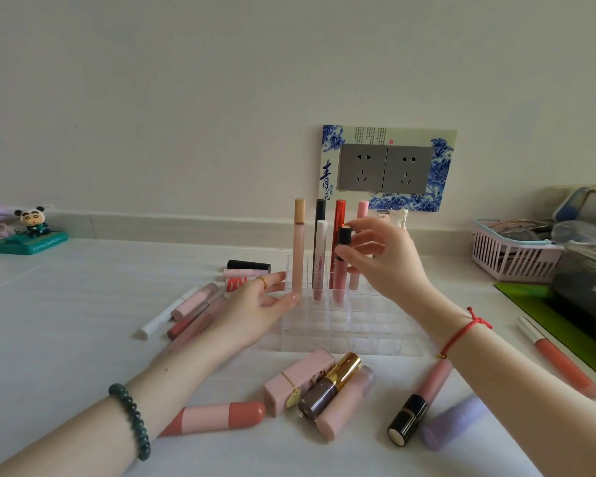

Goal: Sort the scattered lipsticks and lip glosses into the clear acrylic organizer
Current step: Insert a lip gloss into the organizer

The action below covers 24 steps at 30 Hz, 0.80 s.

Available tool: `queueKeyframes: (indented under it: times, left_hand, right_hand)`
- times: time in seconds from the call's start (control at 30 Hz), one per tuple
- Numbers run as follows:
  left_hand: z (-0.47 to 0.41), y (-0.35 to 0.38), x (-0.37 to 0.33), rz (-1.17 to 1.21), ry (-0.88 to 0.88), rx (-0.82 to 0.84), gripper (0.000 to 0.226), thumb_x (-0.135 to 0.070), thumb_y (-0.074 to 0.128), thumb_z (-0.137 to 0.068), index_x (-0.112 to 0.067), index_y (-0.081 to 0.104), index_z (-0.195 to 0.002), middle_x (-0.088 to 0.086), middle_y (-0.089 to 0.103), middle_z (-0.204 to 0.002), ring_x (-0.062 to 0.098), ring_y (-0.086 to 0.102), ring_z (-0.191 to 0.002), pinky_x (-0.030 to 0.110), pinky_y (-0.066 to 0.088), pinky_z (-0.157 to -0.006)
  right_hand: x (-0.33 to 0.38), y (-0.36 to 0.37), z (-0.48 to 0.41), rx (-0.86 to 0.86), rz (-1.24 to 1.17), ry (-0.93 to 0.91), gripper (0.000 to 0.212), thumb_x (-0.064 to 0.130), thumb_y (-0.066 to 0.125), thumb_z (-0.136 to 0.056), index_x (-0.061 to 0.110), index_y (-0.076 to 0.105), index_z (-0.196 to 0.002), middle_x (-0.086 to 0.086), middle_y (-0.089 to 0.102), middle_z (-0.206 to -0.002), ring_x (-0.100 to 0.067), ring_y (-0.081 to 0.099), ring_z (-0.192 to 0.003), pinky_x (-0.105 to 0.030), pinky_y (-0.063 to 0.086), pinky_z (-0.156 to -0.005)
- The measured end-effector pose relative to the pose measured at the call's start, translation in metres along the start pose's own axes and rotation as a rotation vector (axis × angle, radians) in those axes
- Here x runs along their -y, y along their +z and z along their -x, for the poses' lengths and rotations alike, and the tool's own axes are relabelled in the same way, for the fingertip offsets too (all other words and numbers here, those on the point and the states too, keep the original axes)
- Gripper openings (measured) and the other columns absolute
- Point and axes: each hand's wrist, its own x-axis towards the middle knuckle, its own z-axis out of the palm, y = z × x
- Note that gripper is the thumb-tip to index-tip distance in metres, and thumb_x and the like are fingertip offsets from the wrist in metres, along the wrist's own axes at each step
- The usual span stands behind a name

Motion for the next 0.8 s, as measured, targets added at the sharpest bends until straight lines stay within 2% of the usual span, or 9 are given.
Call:
queueKeyframes:
  times: [0.1, 0.33, 0.4, 0.5, 0.63, 0.8]
  left_hand:
    - [0.0000, 0.0004, 0.0006, 0.001, 0.010, 0.000, 0.061, -0.043, 0.060, -0.082, -0.023, 0.040, -0.136, -0.002, 0.053, -0.133, 0.004, 0.053, -0.110, 0.012, 0.040, -0.078]
    - [-0.0007, 0.0007, 0.0021, 0.009, 0.009, -0.001, 0.063, -0.045, 0.060, -0.081, -0.023, 0.039, -0.136, -0.002, 0.050, -0.136, 0.005, 0.053, -0.111, 0.019, 0.042, -0.086]
    - [-0.0008, 0.0006, 0.0021, 0.012, 0.005, 0.005, 0.063, -0.044, 0.061, -0.081, -0.023, 0.039, -0.136, -0.003, 0.048, -0.138, 0.006, 0.052, -0.114, 0.025, 0.044, -0.093]
    - [-0.0003, 0.0005, 0.0016, 0.014, 0.010, 0.007, 0.063, -0.043, 0.060, -0.082, -0.022, 0.039, -0.136, -0.005, 0.046, -0.139, 0.005, 0.051, -0.113, 0.028, 0.043, -0.096]
    - [0.0000, 0.0007, 0.0013, 0.006, 0.017, 0.006, 0.063, -0.044, 0.060, -0.081, -0.022, 0.038, -0.137, -0.006, 0.043, -0.141, 0.004, 0.050, -0.112, 0.032, 0.043, -0.099]
    - [-0.0004, 0.0007, 0.0023, -0.011, 0.025, 0.005, 0.065, -0.046, 0.060, -0.081, -0.023, 0.038, -0.137, -0.005, 0.043, -0.141, 0.001, 0.048, -0.108, 0.026, 0.042, -0.093]
  right_hand:
    - [-0.0006, -0.0004, -0.0004, 0.000, 0.011, 0.009, 0.028, 0.011, 0.070, -0.077, 0.020, 0.059, -0.100, 0.000, 0.066, -0.084, -0.016, 0.067, -0.078, -0.037, 0.059, -0.071]
    - [-0.0011, -0.0001, 0.0001, 0.020, 0.009, 0.036, 0.029, 0.008, 0.070, -0.076, 0.021, 0.057, -0.098, 0.002, 0.065, -0.083, -0.015, 0.067, -0.079, -0.038, 0.058, -0.073]
    - [-0.0019, -0.0003, 0.0001, 0.023, 0.007, 0.040, 0.029, 0.008, 0.071, -0.075, 0.020, 0.057, -0.098, 0.002, 0.066, -0.083, -0.014, 0.067, -0.078, -0.036, 0.058, -0.072]
    - [-0.0031, -0.0003, 0.0000, 0.031, 0.007, 0.043, 0.029, 0.007, 0.071, -0.075, 0.019, 0.058, -0.098, 0.004, 0.065, -0.080, -0.012, 0.067, -0.076, -0.031, 0.058, -0.068]
    - [-0.0037, -0.0003, 0.0003, 0.049, 0.016, 0.038, 0.028, 0.007, 0.070, -0.076, 0.020, 0.057, -0.097, 0.008, 0.064, -0.077, -0.005, 0.065, -0.072, -0.017, 0.056, -0.056]
    - [-0.0043, -0.0008, 0.0003, 0.048, 0.027, 0.032, 0.028, 0.007, 0.071, -0.075, 0.022, 0.057, -0.095, 0.009, 0.064, -0.076, -0.003, 0.065, -0.069, -0.013, 0.053, -0.053]
